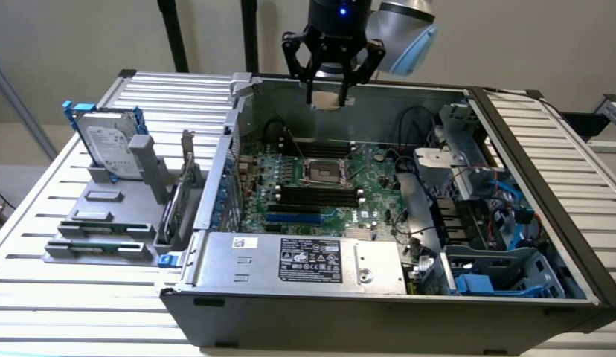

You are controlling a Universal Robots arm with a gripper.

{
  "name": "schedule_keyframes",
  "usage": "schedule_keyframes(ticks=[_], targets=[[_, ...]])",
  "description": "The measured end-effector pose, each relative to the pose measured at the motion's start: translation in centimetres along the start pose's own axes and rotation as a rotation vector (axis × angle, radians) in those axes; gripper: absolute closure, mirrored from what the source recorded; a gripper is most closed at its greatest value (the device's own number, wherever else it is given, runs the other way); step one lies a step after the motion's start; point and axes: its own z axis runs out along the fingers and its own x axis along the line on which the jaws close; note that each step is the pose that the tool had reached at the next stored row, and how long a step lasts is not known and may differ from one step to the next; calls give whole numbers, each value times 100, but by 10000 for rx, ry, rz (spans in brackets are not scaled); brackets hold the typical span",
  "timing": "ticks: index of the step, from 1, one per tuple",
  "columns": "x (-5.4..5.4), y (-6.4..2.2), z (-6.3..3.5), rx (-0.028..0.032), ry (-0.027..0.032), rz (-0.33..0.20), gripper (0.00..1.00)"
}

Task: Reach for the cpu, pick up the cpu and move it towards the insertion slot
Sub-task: 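Pick up the cpu and move it towards the insertion slot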

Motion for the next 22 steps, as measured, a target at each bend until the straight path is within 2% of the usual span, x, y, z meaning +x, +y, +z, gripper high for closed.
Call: schedule_keyframes(ticks=[3, 6, 10, 22], targets=[[-13, 24, 42, 42, -10, 0, 45], [-51, 28, 74, 59, -26, 0, 45], [-121, 29, 81, 62, -34, 0, 45], [-126, 30, 82, 60, -33, 0, 45]])
